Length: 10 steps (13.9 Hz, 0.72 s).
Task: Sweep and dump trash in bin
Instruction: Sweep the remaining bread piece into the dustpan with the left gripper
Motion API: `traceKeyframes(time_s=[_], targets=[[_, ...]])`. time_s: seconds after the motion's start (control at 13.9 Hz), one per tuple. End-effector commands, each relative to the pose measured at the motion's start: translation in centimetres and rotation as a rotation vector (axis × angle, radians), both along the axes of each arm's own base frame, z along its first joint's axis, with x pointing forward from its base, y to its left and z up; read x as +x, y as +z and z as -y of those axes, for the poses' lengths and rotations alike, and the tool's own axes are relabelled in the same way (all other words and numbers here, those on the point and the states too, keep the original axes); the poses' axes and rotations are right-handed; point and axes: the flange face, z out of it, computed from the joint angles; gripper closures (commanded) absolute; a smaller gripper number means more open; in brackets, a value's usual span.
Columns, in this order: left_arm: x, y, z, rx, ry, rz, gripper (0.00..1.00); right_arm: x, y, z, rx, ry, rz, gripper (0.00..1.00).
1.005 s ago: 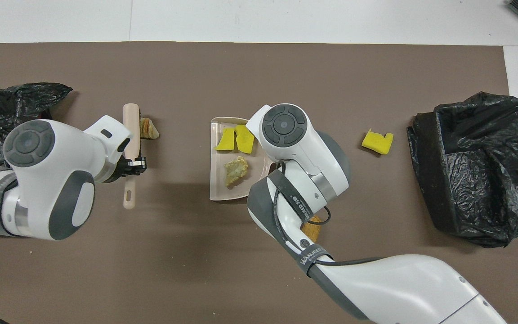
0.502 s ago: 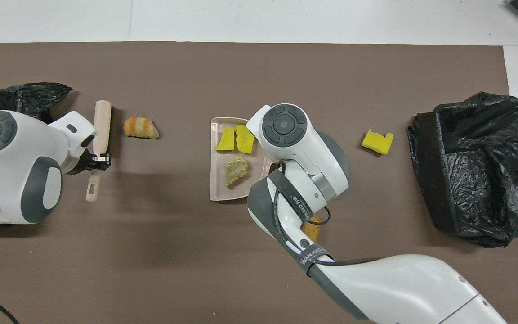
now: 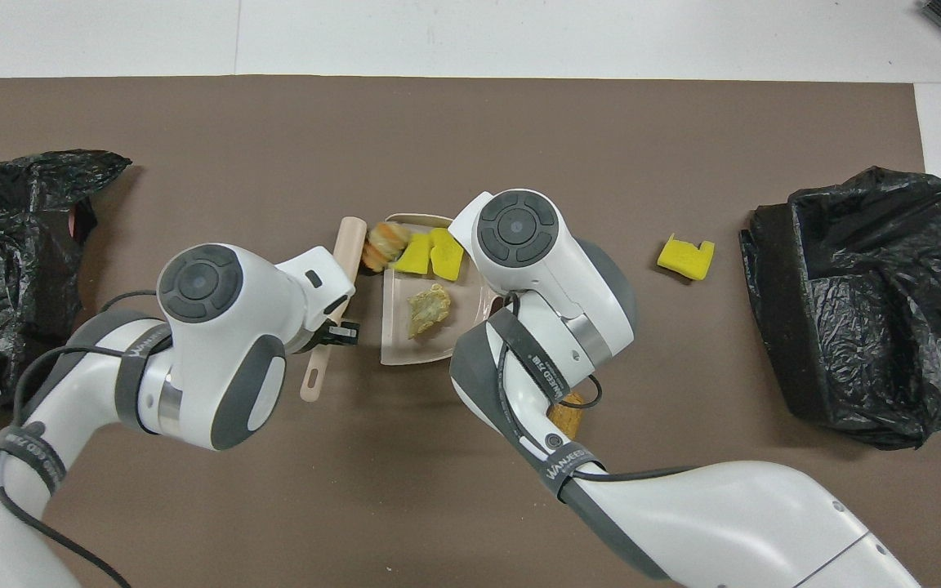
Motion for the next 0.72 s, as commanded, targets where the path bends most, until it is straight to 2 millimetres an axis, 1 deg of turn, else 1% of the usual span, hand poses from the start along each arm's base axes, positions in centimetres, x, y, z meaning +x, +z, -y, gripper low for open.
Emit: traceKeyframes(time_s=[0.0, 0.14, 0.29, 0.36, 0.43, 0.5, 0.57, 0.65], targets=[[-2.2, 0.8, 3.8, -0.065, 0.086, 0.015, 1.0, -0.5, -0.8, 0.7, -0.011, 0.024, -0.018, 1.0], [-2.0, 1.0, 3.7, -0.065, 0.12, 0.012, 1.0, -0.5, -0.8, 0.7, -0.013, 0.024, -0.018, 1.0], [-1.3, 0.9, 2.3, -0.059, 0.141, 0.003, 1.0, -0.5, -0.8, 0.7, -0.013, 0.024, -0.018, 1.0], [-0.5, 0.7, 0.8, -0.055, 0.17, 0.0, 1.0, -0.4, -0.8, 0.7, -0.012, 0.024, -0.016, 1.0], [0.5, 0.5, -1.3, -0.048, 0.209, -0.007, 1.0, -0.5, -0.7, 0.6, -0.01, 0.024, -0.015, 1.0], [1.0, 0.6, -2.7, -0.044, 0.231, -0.012, 1.0, -0.4, -0.7, 0.6, -0.009, 0.023, -0.013, 1.0], [1.4, 0.8, -4.1, -0.039, 0.255, -0.02, 1.0, -0.4, -0.6, 0.6, -0.008, 0.02, -0.011, 1.0], [1.6, 1.6, -5.4, -0.028, 0.263, -0.024, 1.0, -0.3, -0.6, 0.8, -0.008, 0.01, -0.013, 1.0]])
